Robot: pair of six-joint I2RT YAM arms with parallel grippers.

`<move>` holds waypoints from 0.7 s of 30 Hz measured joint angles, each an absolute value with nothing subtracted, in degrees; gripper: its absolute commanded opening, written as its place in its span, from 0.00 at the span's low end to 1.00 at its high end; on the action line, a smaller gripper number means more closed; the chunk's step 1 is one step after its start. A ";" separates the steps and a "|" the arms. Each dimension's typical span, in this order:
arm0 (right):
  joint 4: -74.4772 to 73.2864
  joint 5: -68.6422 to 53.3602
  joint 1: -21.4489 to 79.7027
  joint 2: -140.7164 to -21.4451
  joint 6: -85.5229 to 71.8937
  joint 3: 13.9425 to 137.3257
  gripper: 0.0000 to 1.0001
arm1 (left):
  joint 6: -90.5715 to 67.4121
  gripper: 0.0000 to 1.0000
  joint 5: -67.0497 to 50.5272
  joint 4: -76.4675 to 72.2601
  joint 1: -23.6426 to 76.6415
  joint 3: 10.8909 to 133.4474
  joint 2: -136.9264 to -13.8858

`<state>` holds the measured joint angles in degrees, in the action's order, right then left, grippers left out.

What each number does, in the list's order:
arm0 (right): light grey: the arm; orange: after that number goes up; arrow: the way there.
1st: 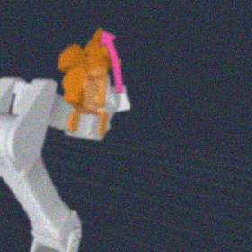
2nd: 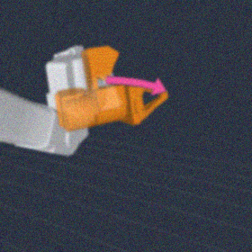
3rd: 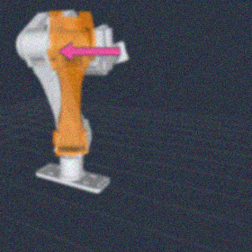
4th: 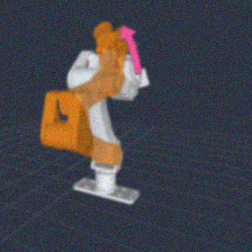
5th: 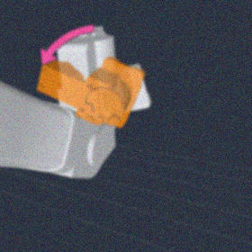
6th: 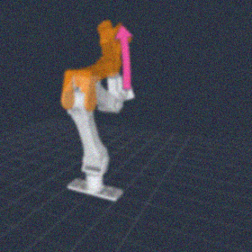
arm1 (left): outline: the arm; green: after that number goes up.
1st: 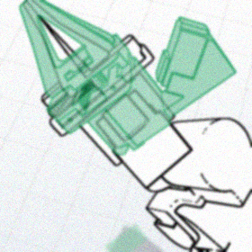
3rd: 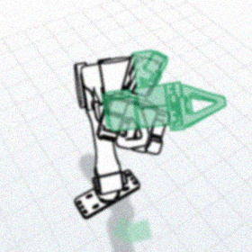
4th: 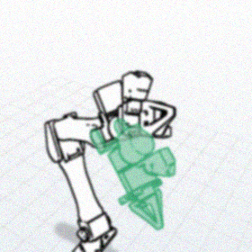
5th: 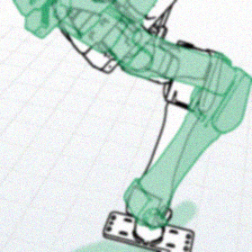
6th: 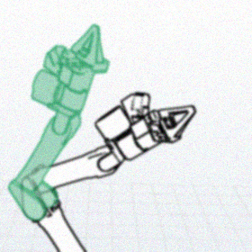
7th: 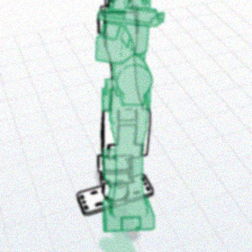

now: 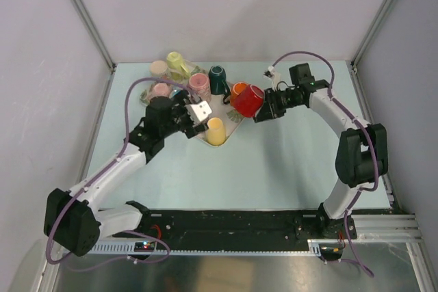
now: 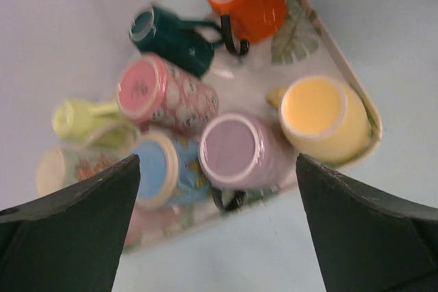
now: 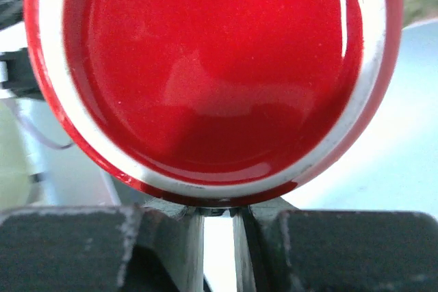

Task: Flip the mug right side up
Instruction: Turn over the cup on the tray.

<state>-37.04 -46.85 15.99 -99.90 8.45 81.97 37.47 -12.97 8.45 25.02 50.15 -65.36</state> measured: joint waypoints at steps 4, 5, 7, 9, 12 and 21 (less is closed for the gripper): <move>-40.93 -58.87 13.21 -100.55 7.31 80.03 0.00 | 45.32 1.00 -12.45 -6.42 29.91 45.47 -67.48; -41.39 -61.41 13.28 -100.79 7.22 79.92 0.00 | 46.76 1.00 -12.53 -9.13 30.72 45.15 -68.38; -41.45 -67.26 13.50 -101.19 6.04 79.15 0.00 | 50.46 1.00 -13.10 -16.21 32.58 44.62 -70.91; -39.94 -72.31 13.82 -101.25 3.68 77.62 0.00 | 53.36 1.00 -14.06 -21.78 33.80 44.47 -73.25; -34.79 -76.86 13.93 -101.25 -2.31 74.61 0.00 | 57.87 0.98 -16.25 -31.29 35.59 43.57 -76.93; -9.02 -81.73 14.70 -101.25 -28.32 65.36 0.00 | 67.11 0.33 -21.65 -48.21 40.01 42.09 -85.78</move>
<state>-9.02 -81.73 14.70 -101.25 -28.32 65.36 67.11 -21.65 -48.21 40.01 42.09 -85.78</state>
